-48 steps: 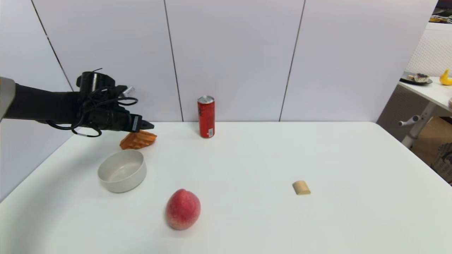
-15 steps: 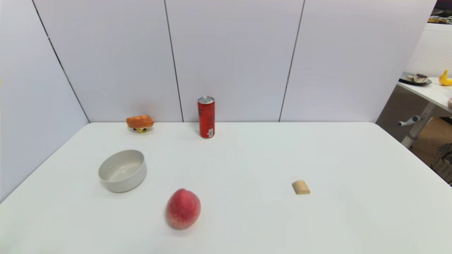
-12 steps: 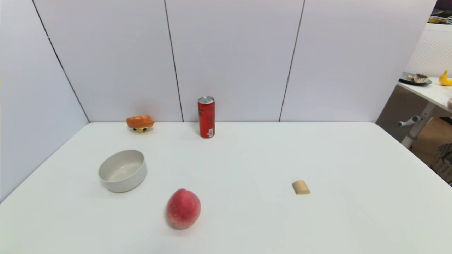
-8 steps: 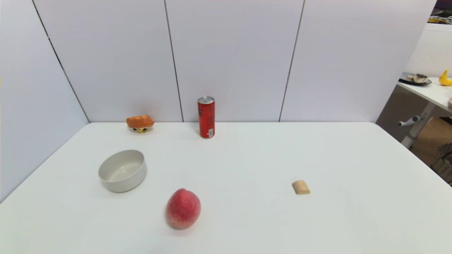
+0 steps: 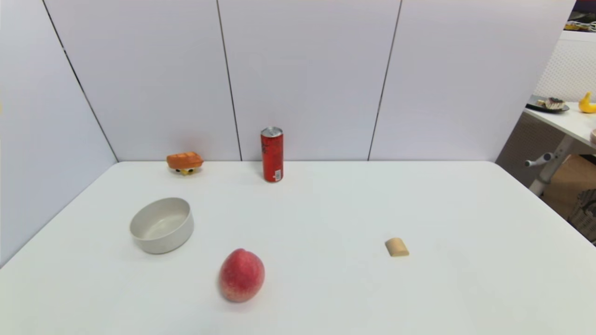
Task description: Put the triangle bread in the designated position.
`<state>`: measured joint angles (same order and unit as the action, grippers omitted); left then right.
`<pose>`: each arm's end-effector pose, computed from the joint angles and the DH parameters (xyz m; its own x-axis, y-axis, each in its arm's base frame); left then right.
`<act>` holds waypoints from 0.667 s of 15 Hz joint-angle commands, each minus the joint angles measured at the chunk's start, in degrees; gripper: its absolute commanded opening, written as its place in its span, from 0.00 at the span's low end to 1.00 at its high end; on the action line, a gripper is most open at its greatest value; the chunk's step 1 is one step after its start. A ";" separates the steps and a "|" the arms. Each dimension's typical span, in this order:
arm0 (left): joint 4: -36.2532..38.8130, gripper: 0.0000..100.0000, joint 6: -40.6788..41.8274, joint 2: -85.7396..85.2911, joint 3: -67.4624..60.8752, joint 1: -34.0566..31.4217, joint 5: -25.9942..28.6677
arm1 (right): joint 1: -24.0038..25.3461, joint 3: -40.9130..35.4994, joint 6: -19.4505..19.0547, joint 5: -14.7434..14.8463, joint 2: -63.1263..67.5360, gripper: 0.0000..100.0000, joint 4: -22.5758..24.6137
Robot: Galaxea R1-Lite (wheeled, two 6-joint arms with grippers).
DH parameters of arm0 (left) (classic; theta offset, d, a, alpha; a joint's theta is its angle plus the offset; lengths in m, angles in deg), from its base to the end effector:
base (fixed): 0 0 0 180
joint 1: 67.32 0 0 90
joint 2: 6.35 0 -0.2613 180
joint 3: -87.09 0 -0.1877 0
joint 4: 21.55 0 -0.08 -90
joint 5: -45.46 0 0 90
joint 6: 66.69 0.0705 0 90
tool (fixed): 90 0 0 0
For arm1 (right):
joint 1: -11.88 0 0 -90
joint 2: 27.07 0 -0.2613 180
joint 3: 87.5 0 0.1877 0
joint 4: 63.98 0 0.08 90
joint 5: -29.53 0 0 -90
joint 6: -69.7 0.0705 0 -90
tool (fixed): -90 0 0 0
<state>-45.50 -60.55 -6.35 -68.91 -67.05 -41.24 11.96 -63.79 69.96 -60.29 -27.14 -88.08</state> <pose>0.0605 -0.0043 0.0765 0.9981 -0.0623 0.0009 0.0618 0.9923 0.1070 0.0610 -0.0001 0.0745 1.0000 -0.0017 -0.0056 0.0018 1.0000 0.0045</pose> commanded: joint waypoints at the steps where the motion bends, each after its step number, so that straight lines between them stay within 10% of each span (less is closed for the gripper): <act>1: -0.11 1.00 -0.61 0.00 -0.20 0.00 -0.14 | 0.10 -0.09 -0.09 -0.01 0.07 1.00 0.05; 10: -0.11 1.00 -0.61 0.00 -0.20 0.00 -0.05 | 0.01 0.00 0.08 -0.01 0.07 1.00 0.05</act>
<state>-45.56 -61.21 -6.46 -69.13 -67.05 -41.35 12.02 -63.79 69.99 -60.29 -27.14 -88.01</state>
